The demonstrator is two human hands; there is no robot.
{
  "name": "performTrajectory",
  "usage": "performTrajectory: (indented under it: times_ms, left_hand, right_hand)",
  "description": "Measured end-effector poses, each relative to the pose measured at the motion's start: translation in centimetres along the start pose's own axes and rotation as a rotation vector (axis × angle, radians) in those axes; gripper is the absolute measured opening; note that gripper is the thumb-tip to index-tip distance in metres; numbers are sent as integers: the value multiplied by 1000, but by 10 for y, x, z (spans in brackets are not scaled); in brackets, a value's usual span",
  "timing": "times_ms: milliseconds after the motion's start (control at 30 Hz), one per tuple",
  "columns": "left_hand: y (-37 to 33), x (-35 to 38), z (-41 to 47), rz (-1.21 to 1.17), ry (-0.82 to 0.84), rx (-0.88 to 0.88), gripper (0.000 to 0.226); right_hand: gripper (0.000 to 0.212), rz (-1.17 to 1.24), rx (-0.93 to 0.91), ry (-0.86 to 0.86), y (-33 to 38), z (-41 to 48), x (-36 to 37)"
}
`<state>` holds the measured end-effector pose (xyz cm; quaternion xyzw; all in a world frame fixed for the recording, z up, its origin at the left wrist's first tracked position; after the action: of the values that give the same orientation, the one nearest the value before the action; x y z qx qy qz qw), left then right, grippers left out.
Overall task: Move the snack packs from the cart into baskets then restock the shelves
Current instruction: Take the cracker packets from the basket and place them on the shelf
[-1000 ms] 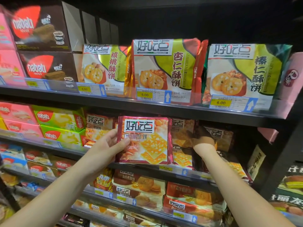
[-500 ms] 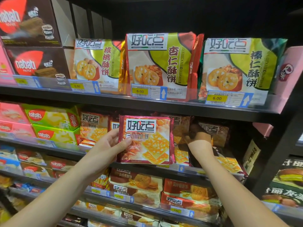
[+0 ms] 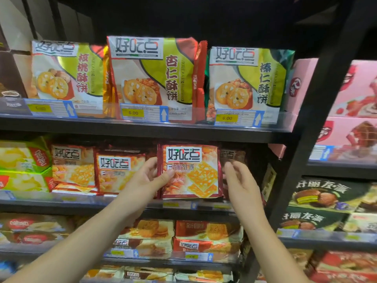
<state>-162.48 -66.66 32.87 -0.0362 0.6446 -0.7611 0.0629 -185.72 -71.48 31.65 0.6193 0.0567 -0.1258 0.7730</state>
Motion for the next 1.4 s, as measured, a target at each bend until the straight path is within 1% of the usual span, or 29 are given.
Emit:
performTrajectory:
  times_ms: [67,200,333,400,533,667,767,800,867,900,933,1000,1033,1100,1167,1267,1400]
  left_hand:
    - [5,23,7,-7,19,20,38]
    - [14,56,22,83,6,40,24]
    - [23,77,39,211,-5,46,25]
    - [25,83,48,282,-12,39,26]
    - [23,96,59,386,19,46,24]
    - [25,108,66,425,74,38,19]
    - [28,117,71,492,135,24,12]
    - [29,119,72,500,146,19,18]
    - [28,124,72,503,173,3,41]
    - [30,125,72,522,192,-11,44]
    - [32,126,72,558,214,-3,40]
    - [37,122,76,599,240,14,18]
    - [39,120,77,578,237,9,25]
    - [41,117,77,513,272,-5,57]
    - [39,116,75,495,293,-32,74]
    - [42,110,70,531,344,-20,81]
    - [43,109,55,631,389,75,82]
  right_hand:
    - [31,7,-17,-45,-3,-1,-11]
    - [20,-72,-32,-162,-9,9,-25]
    - [31,-175,-4,-278,-11,15,-26]
    - [34,-210,14,-309,-10,18,-23]
    - [29,-323,52,-313,-14,30,-15]
    - [39,-279,175,-330,-23,38,-16]
    - [43,-255,202,-333,-28,44,-16]
    - [44,-262,211,-332,-29,46,-16]
    - [46,-260,242,-324,-30,49,-18]
    - [46,-260,256,-314,-31,51,-19]
    - [47,-262,271,-302,-33,52,-19]
    - [50,-272,280,-283,-36,53,-19]
    - [51,-279,282,-275,-38,53,-18]
    - [53,-292,287,-260,-40,53,-16]
    - [53,-295,275,-236,-42,52,-13]
    - [51,-312,251,-205,-43,48,-10]
    - [45,-393,244,-200,-43,47,-11]
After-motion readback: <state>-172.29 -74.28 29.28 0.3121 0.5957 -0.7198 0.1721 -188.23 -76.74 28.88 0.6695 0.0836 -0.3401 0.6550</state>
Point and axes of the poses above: each hand's wrist, its own z-axis towards the middle knuckle, its own x-axis out of the palm, y = z × x, the point moved 4 cm from there along z, towards the middle knuckle, and after that the axes turned 4 degrees about x, right-handed, at the moved point
